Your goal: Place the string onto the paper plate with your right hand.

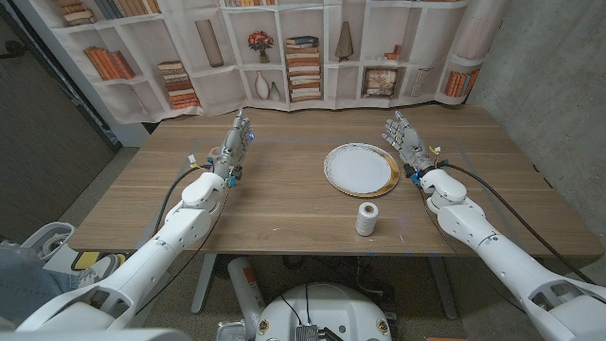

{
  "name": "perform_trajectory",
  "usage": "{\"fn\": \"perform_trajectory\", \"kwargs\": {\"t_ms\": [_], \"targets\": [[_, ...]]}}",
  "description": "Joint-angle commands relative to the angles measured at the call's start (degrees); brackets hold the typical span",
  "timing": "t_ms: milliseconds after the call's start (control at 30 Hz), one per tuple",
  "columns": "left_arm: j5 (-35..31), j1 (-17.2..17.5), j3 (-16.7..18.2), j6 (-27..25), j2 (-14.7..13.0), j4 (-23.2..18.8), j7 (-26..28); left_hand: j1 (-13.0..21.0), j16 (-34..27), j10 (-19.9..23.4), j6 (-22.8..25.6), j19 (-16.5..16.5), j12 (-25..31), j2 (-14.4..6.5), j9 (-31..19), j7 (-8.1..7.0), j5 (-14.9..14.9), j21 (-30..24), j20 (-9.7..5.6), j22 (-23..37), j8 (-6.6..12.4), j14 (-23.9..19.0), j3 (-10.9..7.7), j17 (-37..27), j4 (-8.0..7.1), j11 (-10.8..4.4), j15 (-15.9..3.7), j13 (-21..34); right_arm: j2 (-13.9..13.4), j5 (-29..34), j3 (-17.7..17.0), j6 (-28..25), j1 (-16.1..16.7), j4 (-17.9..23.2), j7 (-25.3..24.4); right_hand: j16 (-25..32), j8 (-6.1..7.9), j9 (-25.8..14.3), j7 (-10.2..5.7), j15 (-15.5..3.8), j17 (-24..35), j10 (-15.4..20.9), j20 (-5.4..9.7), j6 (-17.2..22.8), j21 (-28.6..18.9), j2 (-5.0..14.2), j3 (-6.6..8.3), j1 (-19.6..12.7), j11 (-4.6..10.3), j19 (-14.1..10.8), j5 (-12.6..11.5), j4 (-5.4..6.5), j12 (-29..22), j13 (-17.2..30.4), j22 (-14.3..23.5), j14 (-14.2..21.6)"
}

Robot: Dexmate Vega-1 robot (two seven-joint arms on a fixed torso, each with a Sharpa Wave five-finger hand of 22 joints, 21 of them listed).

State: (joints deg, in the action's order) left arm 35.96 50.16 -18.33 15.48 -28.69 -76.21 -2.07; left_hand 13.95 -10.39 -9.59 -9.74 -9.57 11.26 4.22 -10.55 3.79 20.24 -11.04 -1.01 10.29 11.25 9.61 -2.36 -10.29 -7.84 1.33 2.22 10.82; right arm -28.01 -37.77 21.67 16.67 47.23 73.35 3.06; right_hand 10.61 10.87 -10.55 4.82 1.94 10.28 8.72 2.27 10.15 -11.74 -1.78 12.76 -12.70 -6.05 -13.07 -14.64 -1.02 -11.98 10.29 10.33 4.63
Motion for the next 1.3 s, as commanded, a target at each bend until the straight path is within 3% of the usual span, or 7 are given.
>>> {"fn": "perform_trajectory", "kwargs": {"t_ms": [33, 467, 1300], "targets": [[-4.8, 2.5, 6.3, -3.3, 4.2, -1.5, -3.3, 0.7, -0.4, -1.4, -2.6, -3.1, 0.4, -0.2, -0.3, 0.26, 0.3, -0.3, -0.16, 0.2, 0.27, 3.3, 0.11, -0.3, -0.3, 0.08, 0.12, 0.1, 1.2, -0.7, 0.3, 0.0, -0.9, -0.7, 1.5, 0.3, 0.31, -0.2, 0.05, -0.15, 0.2, 0.6, 0.79, 0.5, -0.3, -0.07, 0.53, -0.6, -0.03, -0.3, -0.3, -0.1, -0.3, 0.2, 0.3, 0.4], [-9.2, 2.5, 9.7, -5.2, 7.2, -1.9, -5.4, 0.8, -0.4, -1.2, -2.3, -3.1, 0.5, -0.4, -0.3, 0.29, 0.5, -0.3, -0.17, 0.2, 0.34, 3.2, 0.24, -0.3, -0.16, 0.07, 0.19, 0.1, 1.1, 0.1, 0.2, 0.9, -0.6, -0.2, 1.3, 0.3, 0.31, -0.2, 0.09, -0.1, 0.2, 0.8, 0.84, 0.5, -0.2, 0.17, 0.59, -0.8, -0.01, -0.3, -0.1, -0.24, -0.4, 0.2, 0.3, 0.6], [-12.0, 3.6, 11.7, -6.9, 7.9, -4.4, -6.6, 1.2, -0.5, -0.7, -1.7, -3.2, 0.6, -1.0, -0.3, 0.06, 0.9, -0.3, 0.11, 0.2, 0.49, 2.8, 0.32, -0.2, 0.11, 0.07, 0.23, 0.0, -2.5, -0.5, -0.6, 1.1, 3.5, 5.6, 2.7, 0.6, 0.42, -0.3, -0.06, -0.07, 0.1, 2.3, 0.55, 0.8, -0.5, 0.77, 0.95, -1.9, 0.4, -1.3, 0.3, -0.98, -0.8, 0.2, 0.3, 2.4]]}}
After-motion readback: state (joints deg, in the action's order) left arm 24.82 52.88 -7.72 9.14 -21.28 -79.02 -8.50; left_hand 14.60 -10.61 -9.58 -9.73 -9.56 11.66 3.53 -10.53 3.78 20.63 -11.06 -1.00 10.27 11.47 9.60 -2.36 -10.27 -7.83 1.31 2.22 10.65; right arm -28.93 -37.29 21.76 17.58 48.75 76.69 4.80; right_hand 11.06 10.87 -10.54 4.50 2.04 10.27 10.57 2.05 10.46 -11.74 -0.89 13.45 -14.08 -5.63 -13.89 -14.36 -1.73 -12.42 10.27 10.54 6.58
